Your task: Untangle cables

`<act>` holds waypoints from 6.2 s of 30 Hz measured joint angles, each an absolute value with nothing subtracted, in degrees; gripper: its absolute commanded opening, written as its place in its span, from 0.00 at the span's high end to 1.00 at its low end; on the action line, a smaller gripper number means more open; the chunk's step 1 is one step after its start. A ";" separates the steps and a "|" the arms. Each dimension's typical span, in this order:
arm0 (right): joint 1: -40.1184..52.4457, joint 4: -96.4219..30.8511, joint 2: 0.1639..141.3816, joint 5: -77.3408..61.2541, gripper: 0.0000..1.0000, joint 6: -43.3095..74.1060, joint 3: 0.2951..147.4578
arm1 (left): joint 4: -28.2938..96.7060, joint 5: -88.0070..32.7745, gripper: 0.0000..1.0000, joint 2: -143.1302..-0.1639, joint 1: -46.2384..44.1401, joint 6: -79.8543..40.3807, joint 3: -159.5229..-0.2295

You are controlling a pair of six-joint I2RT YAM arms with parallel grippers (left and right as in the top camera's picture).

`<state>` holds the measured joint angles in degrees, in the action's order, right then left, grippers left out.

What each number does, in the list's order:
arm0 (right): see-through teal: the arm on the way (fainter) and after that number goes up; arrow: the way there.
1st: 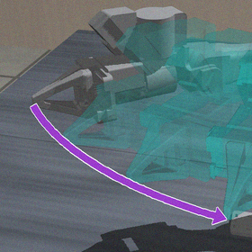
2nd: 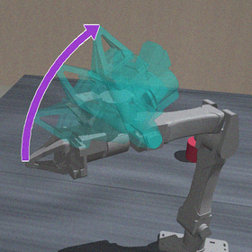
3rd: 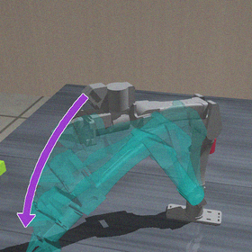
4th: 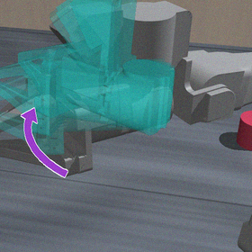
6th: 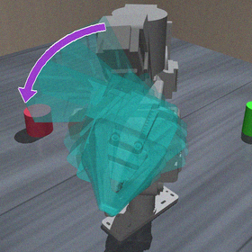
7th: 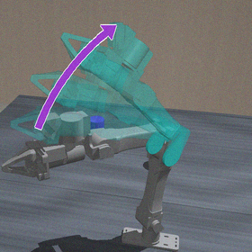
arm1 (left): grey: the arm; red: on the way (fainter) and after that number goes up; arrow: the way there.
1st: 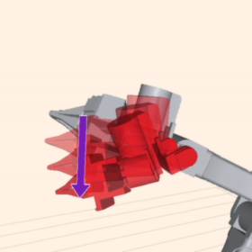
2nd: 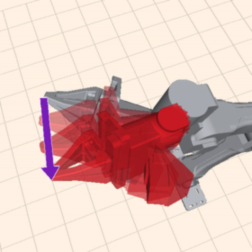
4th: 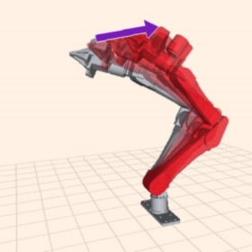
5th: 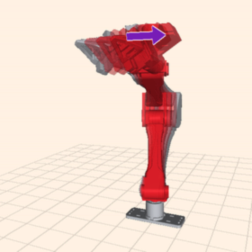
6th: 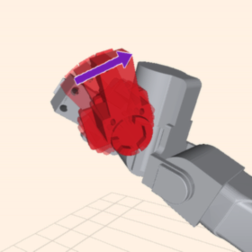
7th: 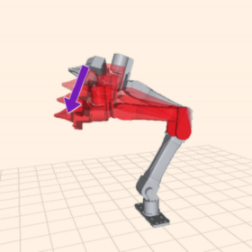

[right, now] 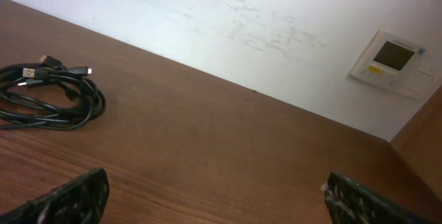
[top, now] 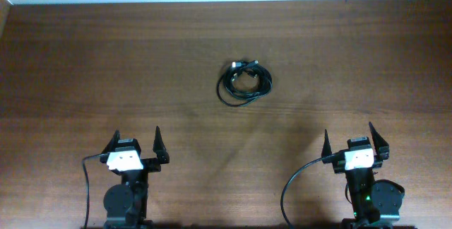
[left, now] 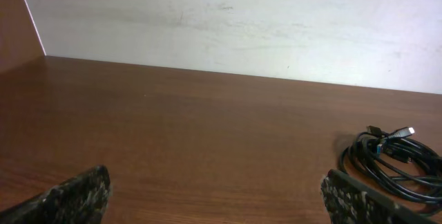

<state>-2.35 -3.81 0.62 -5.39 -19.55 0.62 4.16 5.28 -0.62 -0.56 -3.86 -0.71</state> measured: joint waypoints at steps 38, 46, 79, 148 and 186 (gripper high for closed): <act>-2.35 -4.54 9.80 -11.62 0.01 22.41 1.06 | 7.07 -3.09 0.02 -0.71 -0.56 -3.97 -1.58; -2.24 -39.83 31.90 -13.23 0.01 16.10 35.07 | 30.41 -20.82 0.02 -26.68 -0.56 -3.09 -36.23; 10.59 -52.95 88.36 1.74 0.01 1.30 78.76 | 42.37 -1.43 0.02 -98.50 -15.59 -3.97 -83.64; 39.00 -53.06 105.12 -11.07 0.04 -14.00 84.77 | 69.67 20.43 1.00 -85.73 -21.98 -8.67 -115.07; -7.01 -53.45 88.53 1.87 0.96 10.55 97.19 | 73.80 27.18 1.00 -75.85 10.55 -15.07 -115.07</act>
<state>-7.01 -53.45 88.53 1.87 10.55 97.19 73.80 27.18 -75.85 10.55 -15.07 -115.07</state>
